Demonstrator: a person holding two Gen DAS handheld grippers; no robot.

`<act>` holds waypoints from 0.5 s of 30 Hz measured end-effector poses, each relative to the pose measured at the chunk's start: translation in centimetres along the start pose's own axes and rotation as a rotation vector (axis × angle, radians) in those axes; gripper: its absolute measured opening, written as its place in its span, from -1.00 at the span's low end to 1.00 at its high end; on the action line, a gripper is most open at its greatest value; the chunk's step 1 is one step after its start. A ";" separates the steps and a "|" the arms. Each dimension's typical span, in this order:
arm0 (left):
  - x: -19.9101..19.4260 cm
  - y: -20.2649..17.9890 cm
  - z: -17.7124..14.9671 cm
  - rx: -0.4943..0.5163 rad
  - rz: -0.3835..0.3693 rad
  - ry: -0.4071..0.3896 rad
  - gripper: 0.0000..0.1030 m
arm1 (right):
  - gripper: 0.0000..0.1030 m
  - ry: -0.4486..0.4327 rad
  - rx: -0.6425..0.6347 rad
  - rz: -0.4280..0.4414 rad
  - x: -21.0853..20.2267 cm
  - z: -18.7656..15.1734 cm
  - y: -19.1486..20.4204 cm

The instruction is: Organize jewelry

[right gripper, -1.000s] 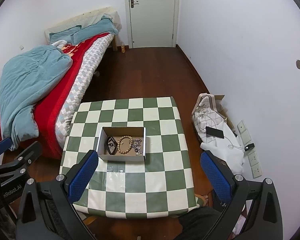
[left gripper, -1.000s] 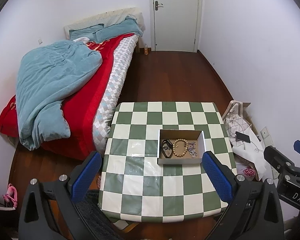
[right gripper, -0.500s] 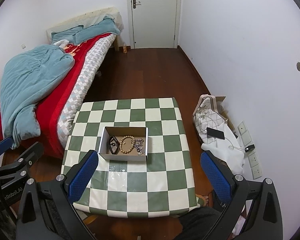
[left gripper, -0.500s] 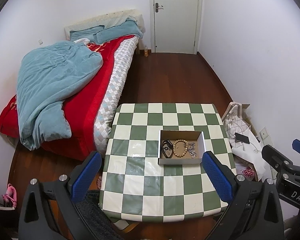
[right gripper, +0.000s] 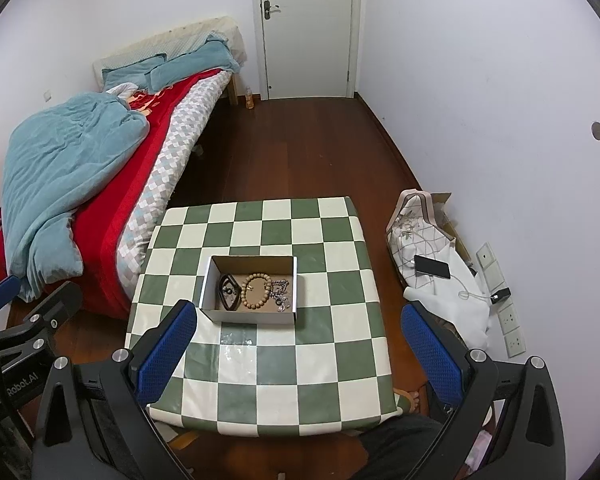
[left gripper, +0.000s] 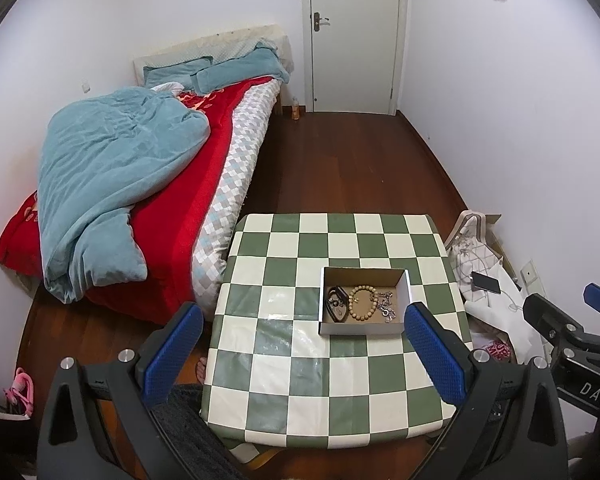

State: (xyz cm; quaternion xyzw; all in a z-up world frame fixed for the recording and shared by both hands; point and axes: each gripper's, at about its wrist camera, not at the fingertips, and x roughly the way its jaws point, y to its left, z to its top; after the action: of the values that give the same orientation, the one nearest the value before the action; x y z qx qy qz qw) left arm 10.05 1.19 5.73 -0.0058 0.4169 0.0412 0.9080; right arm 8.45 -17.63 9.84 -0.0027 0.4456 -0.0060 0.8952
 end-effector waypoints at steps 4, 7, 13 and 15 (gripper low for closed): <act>0.0 -0.1 0.0 -0.003 0.003 0.000 1.00 | 1.00 -0.003 0.004 -0.002 -0.1 0.1 -0.1; -0.1 -0.1 0.1 -0.003 -0.001 -0.001 1.00 | 1.00 -0.003 0.002 -0.003 -0.1 0.1 -0.2; -0.3 0.1 -0.1 -0.001 -0.003 -0.005 1.00 | 1.00 -0.004 0.002 -0.002 -0.1 0.1 -0.2; -0.3 0.0 0.0 -0.002 -0.004 -0.008 1.00 | 1.00 -0.004 0.003 0.000 -0.1 0.0 -0.2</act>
State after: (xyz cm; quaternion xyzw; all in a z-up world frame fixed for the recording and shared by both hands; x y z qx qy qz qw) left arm 9.82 1.21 5.97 -0.0074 0.4134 0.0396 0.9096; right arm 8.41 -17.83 9.97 -0.0016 0.4439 -0.0067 0.8960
